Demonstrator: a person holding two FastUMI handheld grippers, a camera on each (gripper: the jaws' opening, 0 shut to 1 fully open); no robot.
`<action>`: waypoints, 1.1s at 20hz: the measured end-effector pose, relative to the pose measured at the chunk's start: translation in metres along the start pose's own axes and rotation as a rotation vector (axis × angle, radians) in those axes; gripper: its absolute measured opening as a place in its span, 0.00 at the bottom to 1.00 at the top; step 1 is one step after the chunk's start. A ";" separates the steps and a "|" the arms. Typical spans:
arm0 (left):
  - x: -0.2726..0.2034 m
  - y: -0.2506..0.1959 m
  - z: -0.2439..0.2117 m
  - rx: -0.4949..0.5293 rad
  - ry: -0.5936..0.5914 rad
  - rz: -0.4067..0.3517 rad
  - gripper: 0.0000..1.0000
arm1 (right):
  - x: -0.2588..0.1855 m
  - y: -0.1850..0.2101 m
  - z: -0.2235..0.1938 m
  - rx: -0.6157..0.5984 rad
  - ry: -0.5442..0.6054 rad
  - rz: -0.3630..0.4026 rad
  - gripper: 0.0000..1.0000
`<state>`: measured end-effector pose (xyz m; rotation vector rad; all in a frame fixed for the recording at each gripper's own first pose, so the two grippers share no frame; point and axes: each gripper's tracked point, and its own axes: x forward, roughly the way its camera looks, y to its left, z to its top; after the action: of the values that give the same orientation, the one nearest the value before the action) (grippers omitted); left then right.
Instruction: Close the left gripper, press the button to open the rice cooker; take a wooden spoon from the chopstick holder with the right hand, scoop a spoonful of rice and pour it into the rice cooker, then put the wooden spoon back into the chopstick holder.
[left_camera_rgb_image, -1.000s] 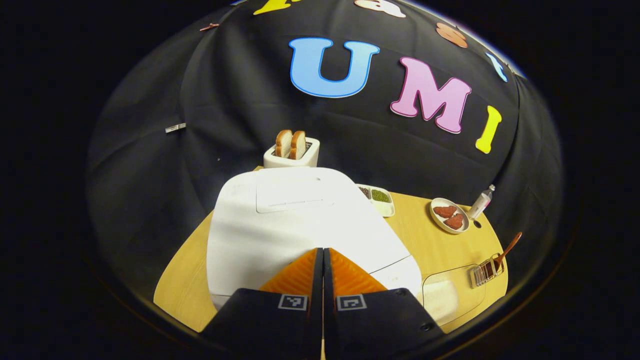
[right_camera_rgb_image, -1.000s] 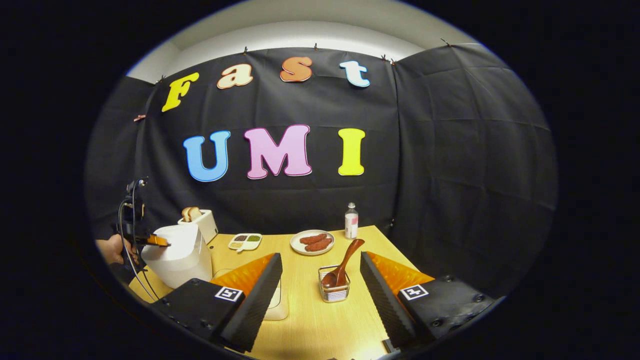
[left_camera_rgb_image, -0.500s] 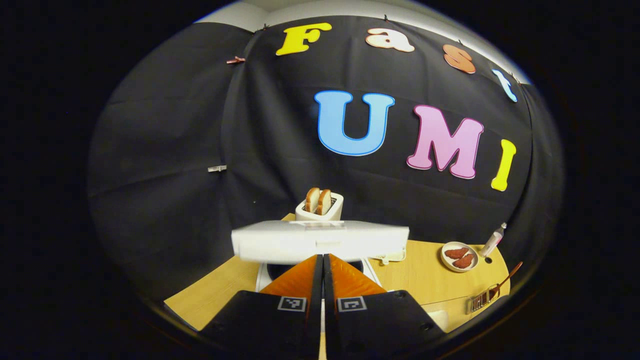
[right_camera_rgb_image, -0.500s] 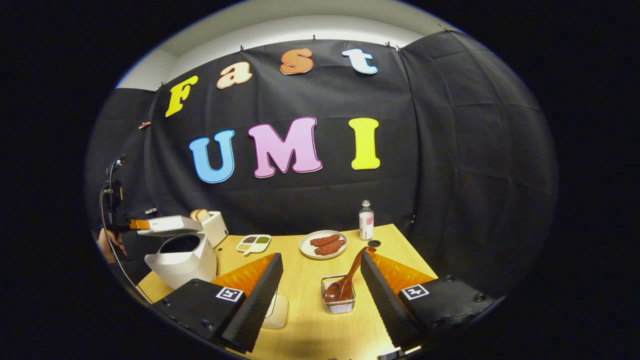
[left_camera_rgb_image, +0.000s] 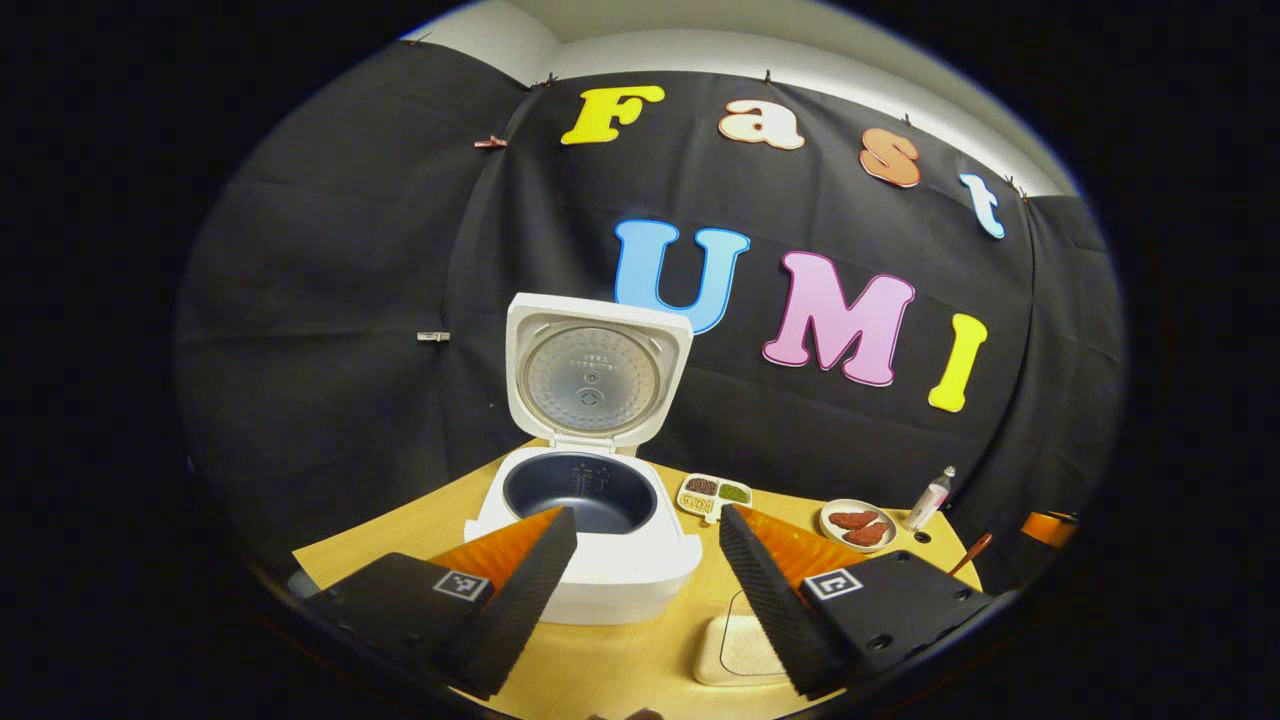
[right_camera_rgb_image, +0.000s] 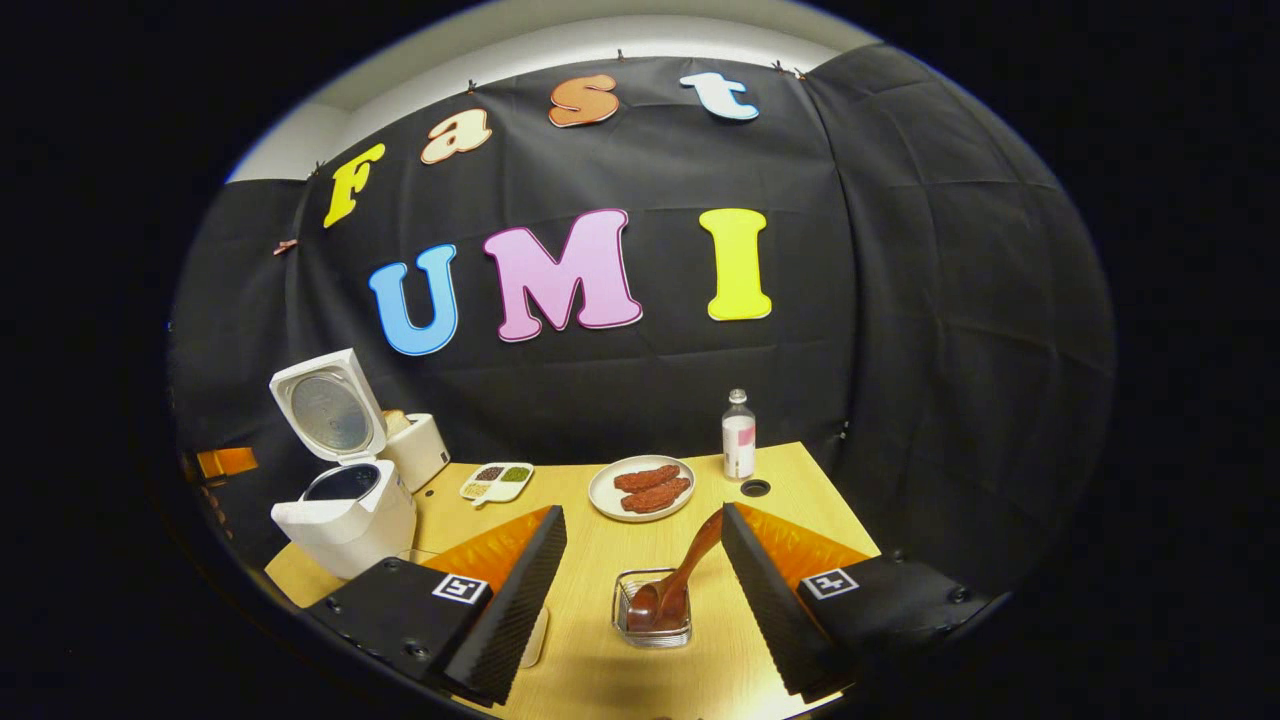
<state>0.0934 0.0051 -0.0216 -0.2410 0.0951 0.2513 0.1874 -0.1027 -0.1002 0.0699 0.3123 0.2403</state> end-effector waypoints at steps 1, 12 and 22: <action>-0.009 -0.004 -0.001 0.005 -0.002 0.015 0.99 | 0.006 -0.003 -0.003 0.010 0.009 0.010 0.98; -0.072 -0.020 -0.039 0.035 0.069 0.122 0.95 | 0.086 -0.047 -0.083 0.117 0.216 -0.003 0.99; -0.082 -0.021 -0.069 0.034 0.160 0.188 0.96 | 0.141 -0.035 -0.145 0.221 0.351 0.055 0.86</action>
<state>0.0151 -0.0511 -0.0735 -0.2179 0.2813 0.4169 0.2803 -0.0979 -0.2830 0.2561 0.6862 0.2719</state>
